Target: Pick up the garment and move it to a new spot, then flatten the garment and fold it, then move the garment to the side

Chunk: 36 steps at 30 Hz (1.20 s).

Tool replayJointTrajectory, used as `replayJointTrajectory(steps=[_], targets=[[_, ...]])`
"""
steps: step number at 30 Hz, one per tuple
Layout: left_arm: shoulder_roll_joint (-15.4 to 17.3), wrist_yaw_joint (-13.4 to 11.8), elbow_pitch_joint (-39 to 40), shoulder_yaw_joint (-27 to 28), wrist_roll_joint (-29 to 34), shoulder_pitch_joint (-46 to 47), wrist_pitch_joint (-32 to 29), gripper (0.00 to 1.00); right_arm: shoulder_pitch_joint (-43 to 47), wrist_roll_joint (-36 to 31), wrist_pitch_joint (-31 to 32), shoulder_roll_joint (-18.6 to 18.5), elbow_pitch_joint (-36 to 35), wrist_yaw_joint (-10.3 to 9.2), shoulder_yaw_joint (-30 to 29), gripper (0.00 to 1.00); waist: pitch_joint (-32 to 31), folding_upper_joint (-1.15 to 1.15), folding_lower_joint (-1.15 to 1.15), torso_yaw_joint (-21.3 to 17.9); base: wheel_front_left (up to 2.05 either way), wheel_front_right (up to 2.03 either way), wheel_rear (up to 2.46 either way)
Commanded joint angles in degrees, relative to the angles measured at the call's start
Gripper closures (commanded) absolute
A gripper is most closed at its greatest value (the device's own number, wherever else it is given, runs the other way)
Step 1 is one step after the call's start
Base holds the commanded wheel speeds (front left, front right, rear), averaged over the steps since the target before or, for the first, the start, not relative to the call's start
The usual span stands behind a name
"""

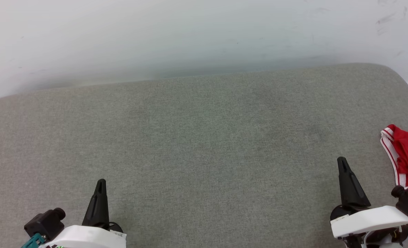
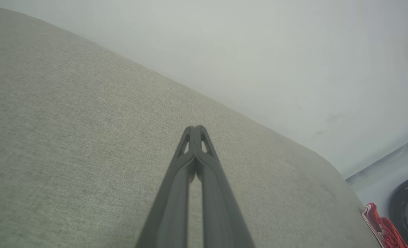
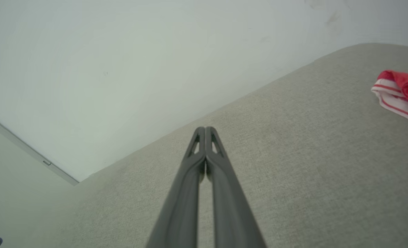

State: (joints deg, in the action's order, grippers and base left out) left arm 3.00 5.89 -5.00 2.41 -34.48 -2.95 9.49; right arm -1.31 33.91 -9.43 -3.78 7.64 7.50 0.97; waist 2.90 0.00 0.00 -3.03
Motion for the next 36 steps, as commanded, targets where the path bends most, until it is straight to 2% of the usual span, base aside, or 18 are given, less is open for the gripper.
replayJointTrajectory(steps=[1, 18, 36], targets=[[0.4, 0.2, 0.5, 0.3, -1.7, 1.6, -0.3, 1.0, -1.8, 1.9, 0.3, -0.6, -0.5, 0.0, -0.1, 1.0, 0.0, 0.0, 0.0, 0.0, 0.0, 0.0, 0.0], [0.6, 0.6, -1.8, 0.9, -15.5, 3.5, -3.8, 1.0, -2.6, 16.3, 3.3, -1.0, 1.0, -0.01, -1.0, 1.0, -0.5, 0.0, 0.0, 0.5, 0.0, 0.0, 0.0], [0.6, 0.9, -3.8, 1.5, -27.6, 5.2, -7.0, 1.0, -3.3, 28.8, 6.2, -1.1, 2.5, -0.01, -1.9, 1.0, -0.9, 0.0, 0.0, 1.1, 0.0, 0.0, 0.0]])
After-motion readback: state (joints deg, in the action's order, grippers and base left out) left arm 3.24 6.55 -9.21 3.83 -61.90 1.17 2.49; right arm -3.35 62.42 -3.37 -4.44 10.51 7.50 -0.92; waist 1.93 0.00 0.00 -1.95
